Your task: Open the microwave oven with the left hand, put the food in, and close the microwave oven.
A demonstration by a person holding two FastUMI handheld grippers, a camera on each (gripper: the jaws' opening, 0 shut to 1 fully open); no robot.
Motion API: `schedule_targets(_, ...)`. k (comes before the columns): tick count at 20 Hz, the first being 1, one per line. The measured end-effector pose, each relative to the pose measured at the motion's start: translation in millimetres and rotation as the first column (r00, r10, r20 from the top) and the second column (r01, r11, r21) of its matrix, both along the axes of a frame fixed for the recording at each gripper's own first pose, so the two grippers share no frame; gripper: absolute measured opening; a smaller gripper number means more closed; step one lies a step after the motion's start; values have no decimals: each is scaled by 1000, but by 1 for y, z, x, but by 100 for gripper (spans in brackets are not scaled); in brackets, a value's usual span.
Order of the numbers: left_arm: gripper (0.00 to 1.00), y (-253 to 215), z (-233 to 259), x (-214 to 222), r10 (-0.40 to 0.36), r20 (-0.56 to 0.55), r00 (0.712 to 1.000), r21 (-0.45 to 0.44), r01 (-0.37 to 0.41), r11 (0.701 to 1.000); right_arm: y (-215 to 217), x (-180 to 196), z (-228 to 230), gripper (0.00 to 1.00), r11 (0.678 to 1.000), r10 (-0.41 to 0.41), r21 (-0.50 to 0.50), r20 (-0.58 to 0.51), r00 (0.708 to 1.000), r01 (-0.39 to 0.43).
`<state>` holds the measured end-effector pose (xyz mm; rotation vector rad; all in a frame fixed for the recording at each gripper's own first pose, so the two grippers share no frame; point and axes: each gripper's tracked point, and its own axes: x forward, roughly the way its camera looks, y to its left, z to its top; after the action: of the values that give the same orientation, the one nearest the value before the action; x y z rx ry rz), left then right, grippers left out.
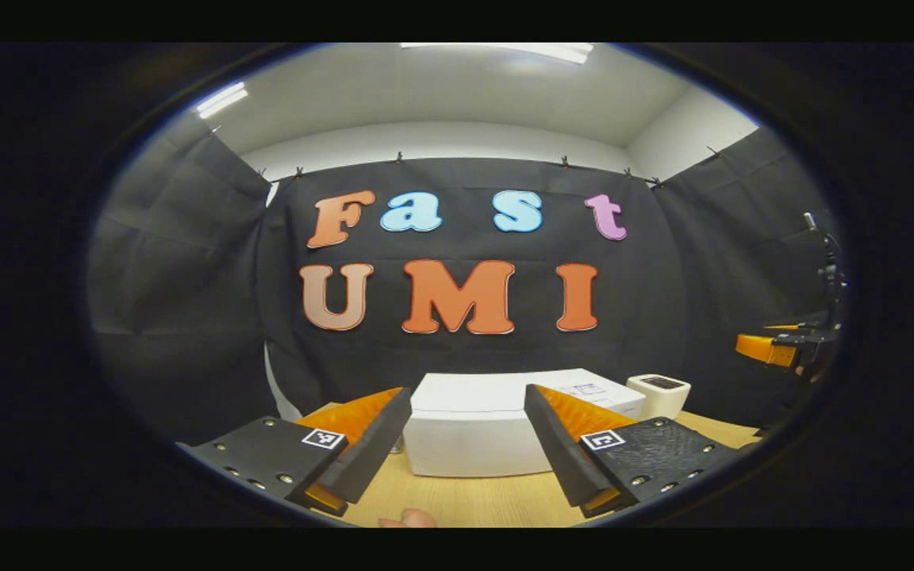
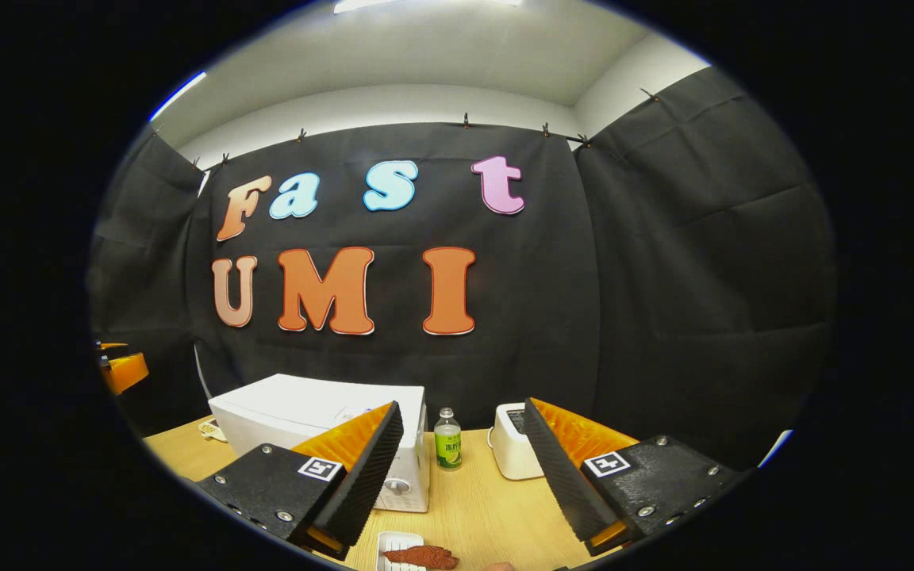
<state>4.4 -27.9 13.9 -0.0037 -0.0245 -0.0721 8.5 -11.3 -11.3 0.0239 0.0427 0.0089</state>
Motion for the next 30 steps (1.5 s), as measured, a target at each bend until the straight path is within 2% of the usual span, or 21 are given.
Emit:
schedule_targets(4,91,-40,-20,5,-77,-31,997,-38,76,996,0,-2,4,95,1000,-2,-9,6,1000,2)
schedule_targets(5,87,-50,-29,8,-97,-44,994,-37,96,995,-1,-2,5,95,1000,-3,-10,6,1000,3)
schedule_targets(6,92,-59,-38,13,-111,-52,992,-35,109,993,-1,-2,6,95,1000,-4,-11,7,1000,4)
schedule_targets(9,91,-101,-66,27,-185,-51,981,-45,183,982,-5,-3,11,95,1000,-12,-5,15,1000,12)
schedule_targets(10,87,-113,-78,30,-203,-59,977,-38,201,979,-7,-5,12,95,1000,-16,-2,17,1000,16)
schedule_targets(11,92,-123,-90,35,-213,-62,975,-26,212,977,-10,-6,12,95,1000,-21,-2,17,1000,21)
schedule_targets(15,92,-163,-133,55,-238,-67,969,39,241,970,-13,-9,10,95,1000,-17,-13,12,1000,18)
schedule_targets(20,92,-197,-199,77,-226,-149,963,28,233,972,-27,-15,13,95,998,-44,-32,21,999,45)
schedule_targets(24,92,-204,-237,102,-193,-172,966,-7,194,981,-32,-17,11,95,999,-43,-16,20,999,43)
schedule_targets(25,96,-206,-242,107,-195,-167,967,-19,194,981,-35,-17,10,95,999,-44,-16,18,999,44)
schedule_targets(26,92,-211,-250,112,-200,-173,965,-30,198,980,-38,-16,7,95,999,-47,-20,14,999,48)
schedule_targets(27,96,-214,-257,117,-200,-185,962,-35,197,980,-42,-15,5,95,998,-53,-25,10,999,53)
schedule_targets(28,96,-217,-264,119,-201,-198,959,-40,197,980,-46,-14,3,95,998,-61,-32,7,998,61)
schedule_targets(30,91,-219,-272,123,-191,-214,958,-38,187,982,-54,-13,0,95,996,-78,-47,3,997,78)
